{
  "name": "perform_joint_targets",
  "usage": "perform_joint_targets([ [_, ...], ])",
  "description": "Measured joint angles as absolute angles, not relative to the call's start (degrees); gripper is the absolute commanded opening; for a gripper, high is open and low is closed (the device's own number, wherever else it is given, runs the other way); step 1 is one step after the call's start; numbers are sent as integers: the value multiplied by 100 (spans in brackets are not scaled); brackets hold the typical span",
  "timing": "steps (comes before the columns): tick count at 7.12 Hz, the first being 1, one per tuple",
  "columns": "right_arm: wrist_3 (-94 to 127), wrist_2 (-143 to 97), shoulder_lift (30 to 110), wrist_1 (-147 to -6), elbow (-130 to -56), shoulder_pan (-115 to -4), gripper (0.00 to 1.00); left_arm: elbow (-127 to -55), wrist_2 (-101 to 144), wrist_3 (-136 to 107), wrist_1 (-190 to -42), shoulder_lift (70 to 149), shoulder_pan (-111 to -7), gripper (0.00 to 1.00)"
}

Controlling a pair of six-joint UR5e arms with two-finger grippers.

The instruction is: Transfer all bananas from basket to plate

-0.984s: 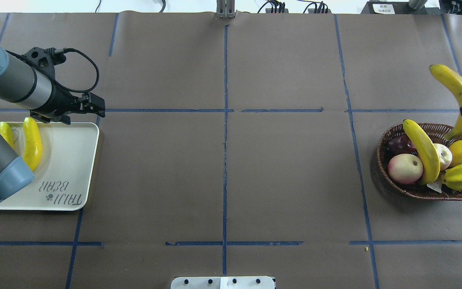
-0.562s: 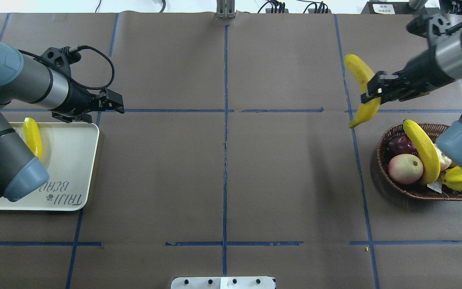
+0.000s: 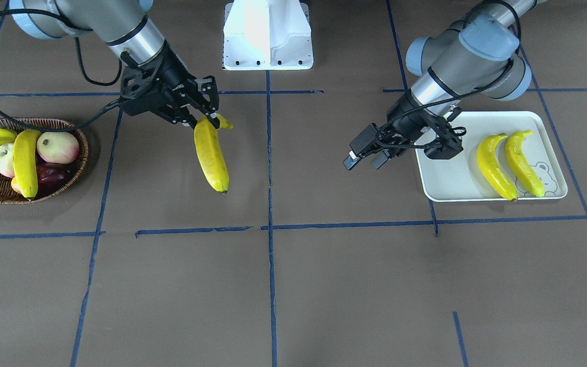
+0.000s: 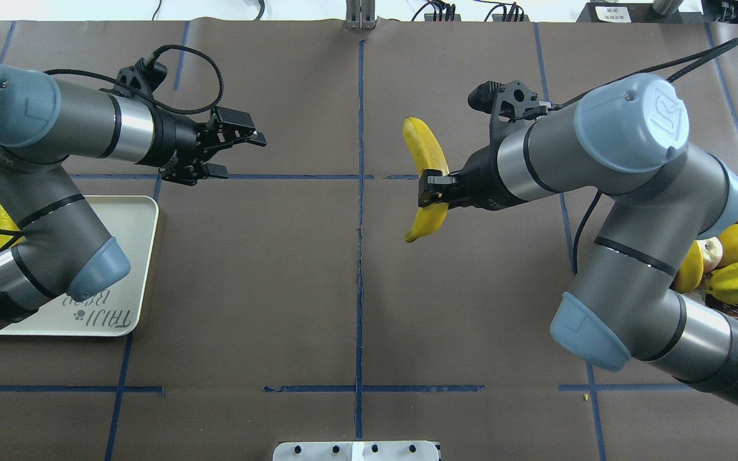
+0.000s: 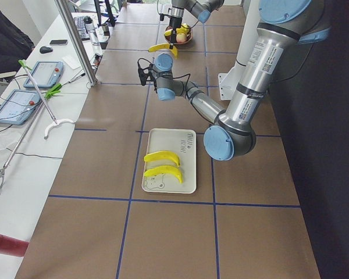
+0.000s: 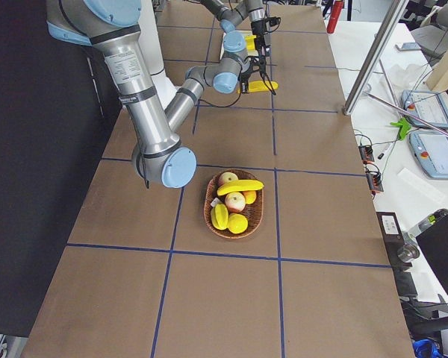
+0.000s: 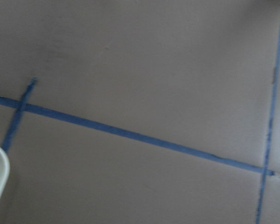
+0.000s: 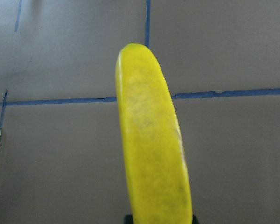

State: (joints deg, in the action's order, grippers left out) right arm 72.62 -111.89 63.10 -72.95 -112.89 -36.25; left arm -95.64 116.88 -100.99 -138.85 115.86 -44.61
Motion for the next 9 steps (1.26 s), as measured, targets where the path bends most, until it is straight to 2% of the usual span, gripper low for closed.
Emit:
perform_joint_targets([
  [4, 7530, -10802, 6103, -7295, -11497, -3232, 3, -9485, 11513, -11052, -14027, 12398, -4067, 100],
  [9, 7576, -10793, 6083, -7291, -11588, -3208, 3, -9124, 11009, -11445, -14042, 13045, -3628, 99],
])
